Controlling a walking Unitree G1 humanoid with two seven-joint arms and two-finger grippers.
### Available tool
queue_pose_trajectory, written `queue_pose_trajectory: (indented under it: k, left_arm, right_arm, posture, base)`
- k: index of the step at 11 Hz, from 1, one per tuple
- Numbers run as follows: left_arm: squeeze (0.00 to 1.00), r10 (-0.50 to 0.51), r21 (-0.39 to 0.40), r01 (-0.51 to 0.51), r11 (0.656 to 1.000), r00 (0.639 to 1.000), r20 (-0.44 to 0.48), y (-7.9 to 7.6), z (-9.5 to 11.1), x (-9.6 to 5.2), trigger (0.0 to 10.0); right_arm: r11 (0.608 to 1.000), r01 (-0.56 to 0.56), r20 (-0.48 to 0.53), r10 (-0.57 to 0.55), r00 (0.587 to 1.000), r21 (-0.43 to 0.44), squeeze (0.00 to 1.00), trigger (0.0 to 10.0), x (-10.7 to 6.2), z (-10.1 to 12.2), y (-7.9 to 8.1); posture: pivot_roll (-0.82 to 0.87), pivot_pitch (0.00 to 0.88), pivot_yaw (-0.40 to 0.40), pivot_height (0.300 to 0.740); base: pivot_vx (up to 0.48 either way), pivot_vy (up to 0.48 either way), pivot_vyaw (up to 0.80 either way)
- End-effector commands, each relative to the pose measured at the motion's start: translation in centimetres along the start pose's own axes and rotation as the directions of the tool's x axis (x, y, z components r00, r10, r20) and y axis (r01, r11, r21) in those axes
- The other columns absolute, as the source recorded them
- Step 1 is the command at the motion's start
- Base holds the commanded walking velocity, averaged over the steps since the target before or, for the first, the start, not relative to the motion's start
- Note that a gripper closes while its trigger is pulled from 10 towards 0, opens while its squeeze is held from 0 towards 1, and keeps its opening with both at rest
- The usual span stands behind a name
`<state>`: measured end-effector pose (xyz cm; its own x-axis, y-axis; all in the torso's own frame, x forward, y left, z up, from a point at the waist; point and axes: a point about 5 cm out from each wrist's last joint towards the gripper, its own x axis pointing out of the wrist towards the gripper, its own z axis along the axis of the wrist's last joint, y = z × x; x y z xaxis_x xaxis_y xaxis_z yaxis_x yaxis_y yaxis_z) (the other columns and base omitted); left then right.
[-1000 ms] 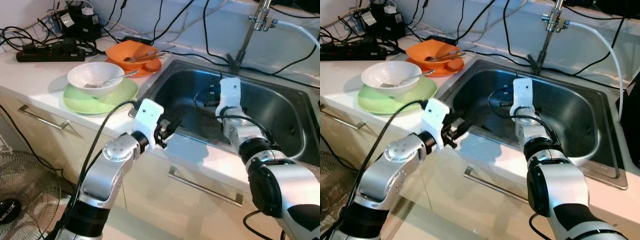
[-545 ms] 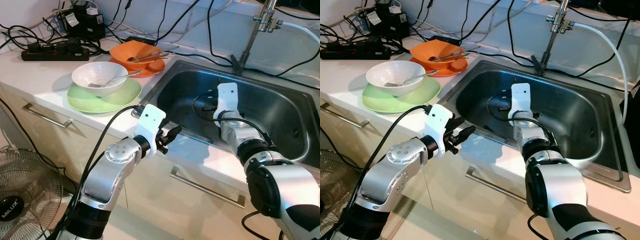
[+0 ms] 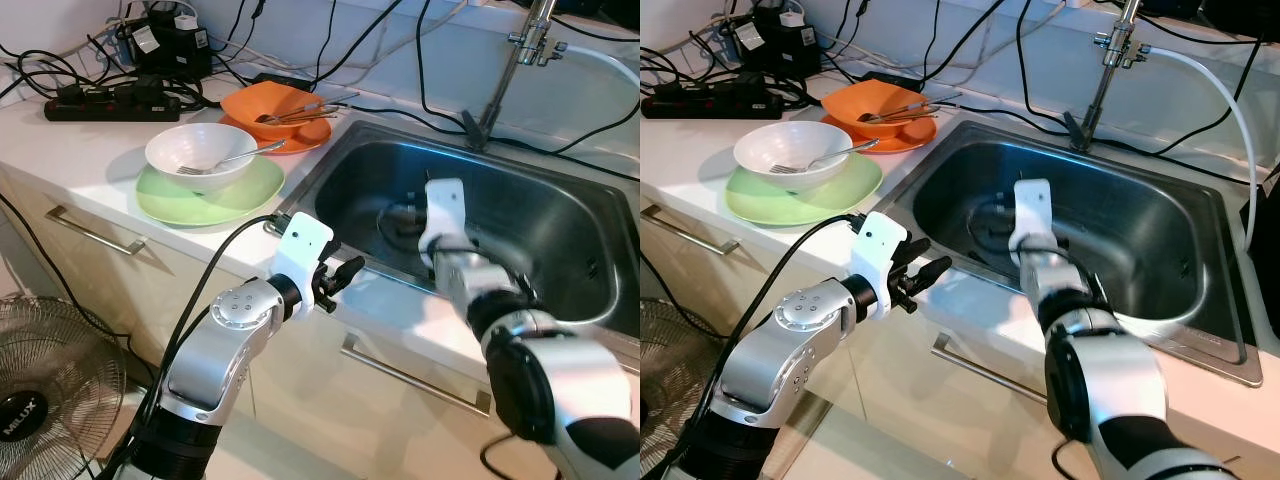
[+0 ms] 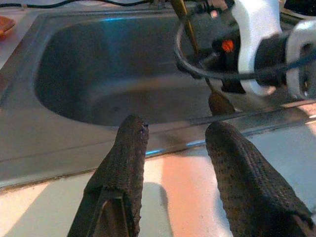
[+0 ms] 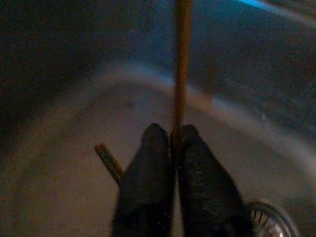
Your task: Kitchen organization
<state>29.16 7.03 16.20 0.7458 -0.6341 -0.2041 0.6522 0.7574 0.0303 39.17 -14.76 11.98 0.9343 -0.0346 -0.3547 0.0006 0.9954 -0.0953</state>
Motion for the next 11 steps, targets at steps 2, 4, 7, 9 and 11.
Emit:
queue_pose_trajectory:
  k: [2, 4, 7, 9, 11]
  left_arm:
    - [0.0, -0.021, 0.004, 0.021, 1.0, 1.0, 0.012, -0.5, 0.4, -0.1, 10.0]
    - [0.0, -0.022, 0.004, 0.022, 1.0, 1.0, 0.011, -0.6, 0.3, 0.0, 10.0]
    - [0.0, 0.016, 0.04, -0.018, 0.999, 0.998, 0.052, -0.2, 0.9, -0.1, 10.0]
    - [0.0, 0.161, 0.226, -0.194, 0.955, 0.975, 0.153, 1.2, 2.5, -0.2, 10.0]
    - [0.0, 0.262, 0.347, -0.317, 0.883, 0.945, 0.198, 2.6, 4.1, -0.4, 10.0]
  right_arm:
    - [1.0, 0.005, -0.016, -0.005, 1.0, -0.006, 0.6, 10.0, 0.0, -0.2, -0.3]
    - [1.0, 0.004, -0.011, -0.004, 1.0, -0.008, 0.58, 10.0, 0.0, -0.1, -0.2]
    - [0.999, -0.008, 0.102, 0.011, 0.995, -0.032, 0.0, 10.0, 0.0, 2.0, 0.0]
    - [0.996, -0.079, 0.281, 0.066, 0.957, 0.033, 0.0, 10.0, -0.3, 5.6, 0.8]
    - [0.988, -0.148, 0.366, 0.125, 0.922, 0.035, 0.0, 10.0, -0.7, 7.0, 1.5]
  posture:
    - [0.3, 0.005, -0.086, 0.74]
    - [0.29, 0.005, -0.087, 0.74]
    - [0.29, 0.003, -0.086, 0.74]
    - [0.28, 0.005, -0.084, 0.74]
    - [0.28, 0.005, -0.084, 0.74]
  base:
    - [0.0, 0.0, 0.0]
    - [0.0, 0.0, 0.0]
    - [0.0, 0.0, 0.0]
    - [0.0, 0.0, 0.0]
    - [0.0, 0.0, 0.0]
